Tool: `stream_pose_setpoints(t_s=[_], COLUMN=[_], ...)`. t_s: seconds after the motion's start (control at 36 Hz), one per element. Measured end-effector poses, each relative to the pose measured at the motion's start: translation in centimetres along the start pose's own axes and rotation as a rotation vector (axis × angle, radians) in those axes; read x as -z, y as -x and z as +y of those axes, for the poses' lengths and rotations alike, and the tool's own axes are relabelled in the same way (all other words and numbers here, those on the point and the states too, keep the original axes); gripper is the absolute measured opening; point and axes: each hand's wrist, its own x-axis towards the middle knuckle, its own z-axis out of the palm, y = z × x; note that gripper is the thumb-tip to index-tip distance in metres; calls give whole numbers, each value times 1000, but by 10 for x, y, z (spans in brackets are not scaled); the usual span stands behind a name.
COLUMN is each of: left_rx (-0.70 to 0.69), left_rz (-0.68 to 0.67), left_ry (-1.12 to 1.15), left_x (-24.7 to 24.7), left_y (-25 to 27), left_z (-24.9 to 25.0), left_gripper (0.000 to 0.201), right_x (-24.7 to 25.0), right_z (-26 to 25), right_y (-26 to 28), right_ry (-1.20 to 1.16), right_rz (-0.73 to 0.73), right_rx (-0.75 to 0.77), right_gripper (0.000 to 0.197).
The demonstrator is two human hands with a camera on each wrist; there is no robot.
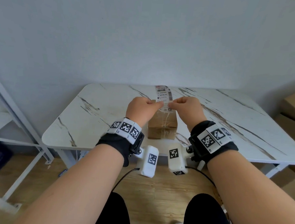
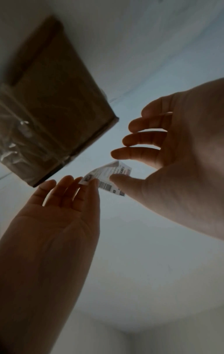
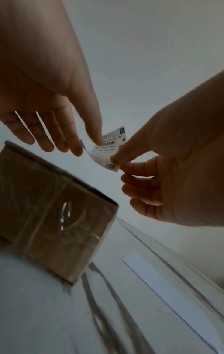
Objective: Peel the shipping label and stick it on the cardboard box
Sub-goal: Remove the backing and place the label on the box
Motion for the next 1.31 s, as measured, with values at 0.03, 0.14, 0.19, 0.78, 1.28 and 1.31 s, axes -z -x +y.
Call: stream_pose_setpoints(t_s=[0.03, 0.14, 0.19, 0.78, 1.28, 1.31], left_rx=[3, 17, 17, 24, -8, -9], left_rz=[-11, -17, -21, -76, -44, -40], left_ry=[4, 44, 42, -59, -148, -152], left_x=[-1, 0, 0, -9, -9, -9], left_y=[-1, -4, -6, -5, -2, -1], left_z=[0, -1, -3, -12, -12, -12], left_gripper=[35, 22, 23, 22, 23, 23], right_x=[-1, -2, -2, -7, -10, -11], right_z=[0, 1, 2, 16, 12, 12], right_y=[-1, -3, -5, -9, -5, -4], right_ry=[1, 21, 28, 323, 421, 424], right_rz=[-2, -18, -23, -29, -17, -15], right_rx=[-6, -10, -12, 16, 23, 27], right_gripper=[6, 5, 3, 12, 11, 11])
